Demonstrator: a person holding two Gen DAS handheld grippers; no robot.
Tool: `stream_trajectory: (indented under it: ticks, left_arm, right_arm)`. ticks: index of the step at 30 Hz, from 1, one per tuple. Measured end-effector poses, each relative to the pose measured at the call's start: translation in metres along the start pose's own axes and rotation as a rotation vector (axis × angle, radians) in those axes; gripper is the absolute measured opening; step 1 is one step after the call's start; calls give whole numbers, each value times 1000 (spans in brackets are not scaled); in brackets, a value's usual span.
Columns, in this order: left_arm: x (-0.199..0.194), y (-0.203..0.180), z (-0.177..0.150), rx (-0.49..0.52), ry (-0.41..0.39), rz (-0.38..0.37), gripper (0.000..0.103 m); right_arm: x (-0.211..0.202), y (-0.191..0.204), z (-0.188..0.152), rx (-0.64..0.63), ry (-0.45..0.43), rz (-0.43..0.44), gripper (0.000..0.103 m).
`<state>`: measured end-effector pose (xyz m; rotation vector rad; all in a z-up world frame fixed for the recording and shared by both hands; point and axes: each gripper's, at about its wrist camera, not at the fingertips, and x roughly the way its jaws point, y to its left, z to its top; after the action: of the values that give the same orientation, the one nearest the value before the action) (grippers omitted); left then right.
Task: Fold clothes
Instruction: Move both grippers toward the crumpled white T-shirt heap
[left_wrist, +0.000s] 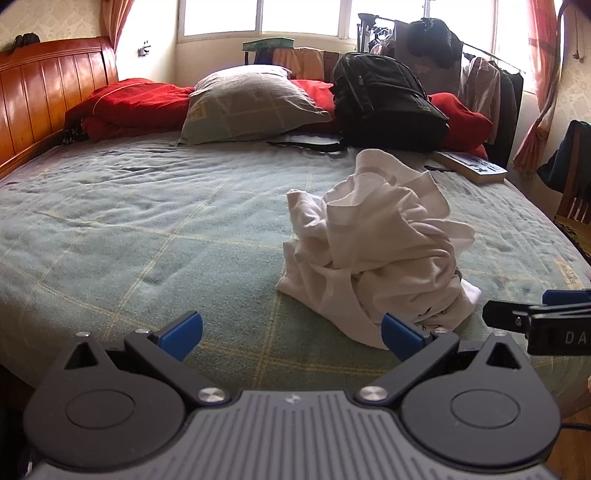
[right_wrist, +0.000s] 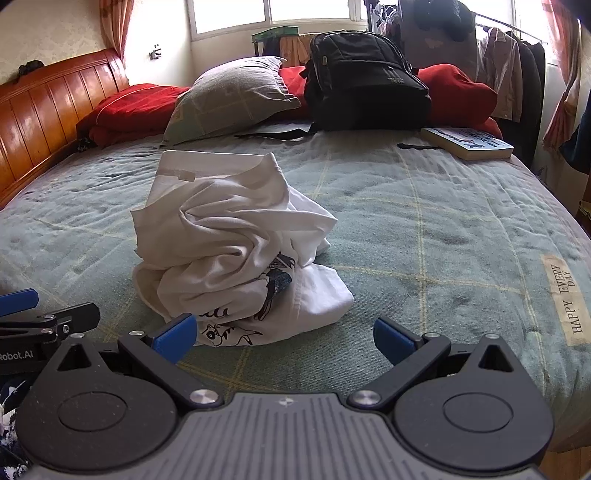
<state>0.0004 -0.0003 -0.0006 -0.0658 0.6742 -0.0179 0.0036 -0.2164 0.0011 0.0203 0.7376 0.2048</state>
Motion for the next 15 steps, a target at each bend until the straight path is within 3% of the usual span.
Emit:
stream_trajectory:
  ticks: [15]
  left_arm:
    - [8, -4, -5, 2, 31, -20, 102]
  right_arm:
    - [1, 0, -2, -5, 8, 7, 103]
